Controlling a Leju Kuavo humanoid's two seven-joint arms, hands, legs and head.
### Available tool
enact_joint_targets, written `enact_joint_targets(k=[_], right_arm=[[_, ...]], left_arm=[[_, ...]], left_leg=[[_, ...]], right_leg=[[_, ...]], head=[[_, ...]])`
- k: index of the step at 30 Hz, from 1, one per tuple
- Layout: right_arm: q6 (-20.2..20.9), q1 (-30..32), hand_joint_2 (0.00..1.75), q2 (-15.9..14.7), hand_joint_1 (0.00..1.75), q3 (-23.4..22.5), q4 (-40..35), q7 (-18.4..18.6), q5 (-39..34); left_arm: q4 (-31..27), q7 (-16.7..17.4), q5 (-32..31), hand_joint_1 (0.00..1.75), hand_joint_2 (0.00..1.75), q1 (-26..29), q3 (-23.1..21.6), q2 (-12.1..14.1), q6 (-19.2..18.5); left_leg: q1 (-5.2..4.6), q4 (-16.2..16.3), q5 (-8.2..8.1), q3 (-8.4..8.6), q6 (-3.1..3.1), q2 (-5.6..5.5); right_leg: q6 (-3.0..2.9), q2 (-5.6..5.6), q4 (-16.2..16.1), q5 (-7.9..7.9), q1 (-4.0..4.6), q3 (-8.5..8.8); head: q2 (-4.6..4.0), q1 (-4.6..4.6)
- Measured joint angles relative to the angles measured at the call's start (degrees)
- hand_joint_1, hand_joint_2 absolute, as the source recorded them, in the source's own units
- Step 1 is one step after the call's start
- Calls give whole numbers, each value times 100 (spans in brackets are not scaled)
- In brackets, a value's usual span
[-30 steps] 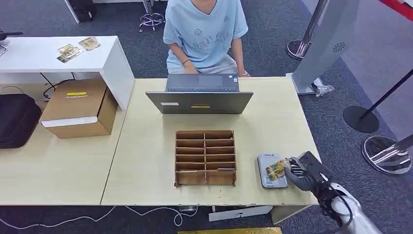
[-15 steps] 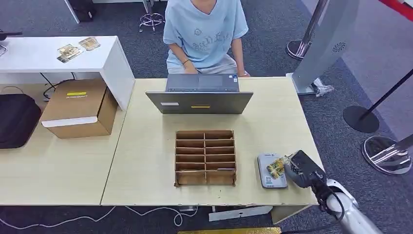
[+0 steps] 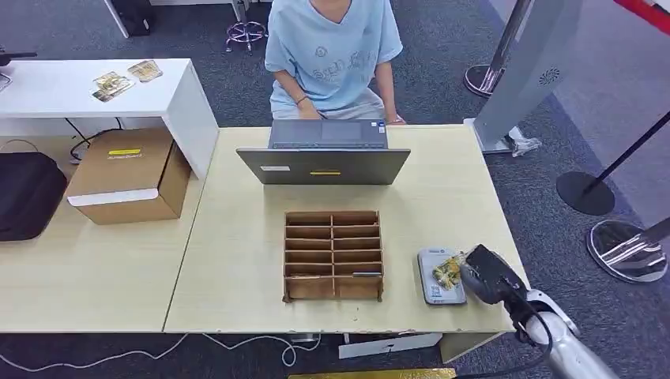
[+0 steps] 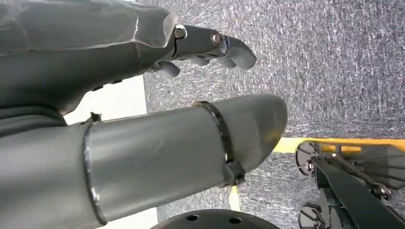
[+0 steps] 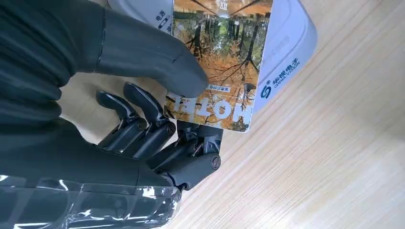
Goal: Pass the card to the sensor for recognition and then transmit it.
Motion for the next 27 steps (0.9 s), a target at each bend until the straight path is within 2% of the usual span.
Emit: enact_joint_targets(k=[10, 20, 23, 27], right_arm=[[-214, 195, 175, 42, 175, -241, -313, -157, -18], [-658, 313, 175, 116, 175, -645, -689, -531, -81], [-929, 298, 175, 138, 175, -728, -796, -682, 118], [-984, 286, 175, 162, 175, -787, -857, -702, 162]], left_arm=[[0, 0, -100, 0, 0, 0, -92, -2, 0], [0, -2, -170, 0, 0, 0, -96, -2, 4], [0, -9, -223, 0, 0, -1, -103, -2, 4], [0, -11, -247, 0, 0, 0, -109, -2, 4]], left_leg=[[0, 0, 0, -2, 0, -1], [-1, 0, 0, -2, 0, -1], [0, 0, 0, -2, 0, -1], [0, 0, 0, -3, 0, -1]], right_leg=[[0, -1, 0, 0, 0, 0], [0, -1, 0, 0, 0, -1], [0, -1, 0, 0, 0, -1], [0, -1, 0, 0, 0, -1]], head=[[0, 0], [0, 0], [0, 0], [0, 0]])
